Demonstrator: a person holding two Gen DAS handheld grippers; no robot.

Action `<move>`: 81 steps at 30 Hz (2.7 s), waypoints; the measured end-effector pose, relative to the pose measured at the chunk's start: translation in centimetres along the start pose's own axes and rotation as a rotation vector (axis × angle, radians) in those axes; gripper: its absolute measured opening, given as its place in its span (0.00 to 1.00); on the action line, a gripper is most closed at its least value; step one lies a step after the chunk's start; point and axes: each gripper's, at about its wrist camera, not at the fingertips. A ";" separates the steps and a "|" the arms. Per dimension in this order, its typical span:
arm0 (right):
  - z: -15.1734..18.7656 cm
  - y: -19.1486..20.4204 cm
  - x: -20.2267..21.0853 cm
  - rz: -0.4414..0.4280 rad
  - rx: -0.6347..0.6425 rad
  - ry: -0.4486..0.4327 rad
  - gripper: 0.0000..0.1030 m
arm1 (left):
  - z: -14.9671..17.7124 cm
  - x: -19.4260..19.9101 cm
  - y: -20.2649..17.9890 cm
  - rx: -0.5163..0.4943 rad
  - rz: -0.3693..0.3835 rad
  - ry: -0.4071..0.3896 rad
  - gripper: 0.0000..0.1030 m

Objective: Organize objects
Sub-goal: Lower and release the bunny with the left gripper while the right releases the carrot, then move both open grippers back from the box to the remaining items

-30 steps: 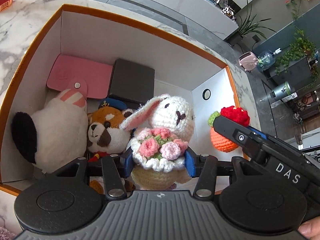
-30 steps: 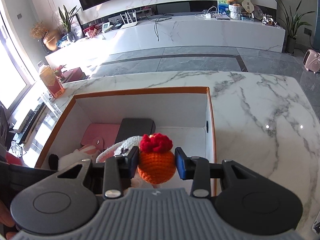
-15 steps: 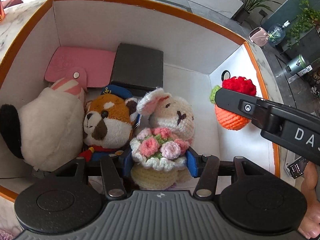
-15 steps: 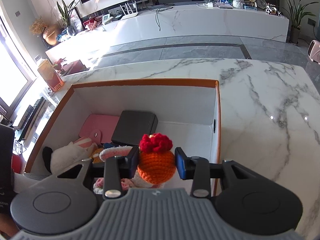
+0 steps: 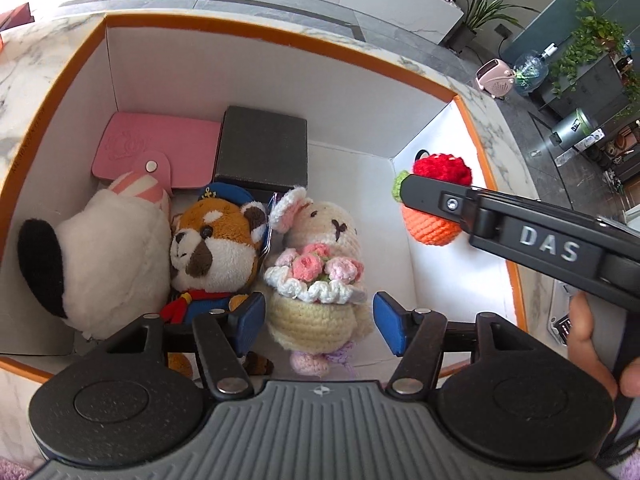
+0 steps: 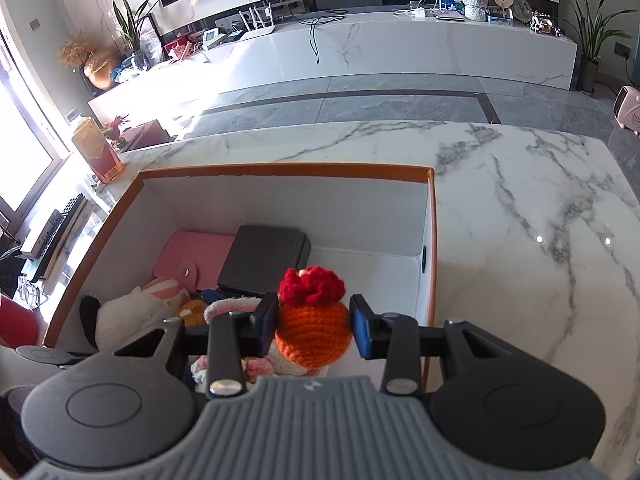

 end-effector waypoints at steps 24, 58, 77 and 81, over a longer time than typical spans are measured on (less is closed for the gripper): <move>-3.4 2.4 -6.0 0.150 0.173 0.016 0.40 | -2.3 2.6 1.2 -0.136 -0.101 -0.140 0.66; 3.7 5.9 6.9 0.025 0.120 -0.145 0.49 | 5.5 10.3 1.6 -0.178 -0.072 -0.241 0.66; 15.5 5.8 7.2 -0.013 0.018 0.063 0.46 | 13.6 8.4 3.6 -0.233 -0.136 -0.110 0.66; 16.8 6.6 6.4 -0.040 0.043 0.109 0.46 | 14.3 7.5 3.5 -0.277 -0.171 -0.086 0.69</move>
Point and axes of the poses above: each gripper's, at about its wrist camera, not at the fingertips, and x roughly against the way its jaws point, y to its left, z to its underside, and after that the axes turned 2 degrees about -z, right-handed
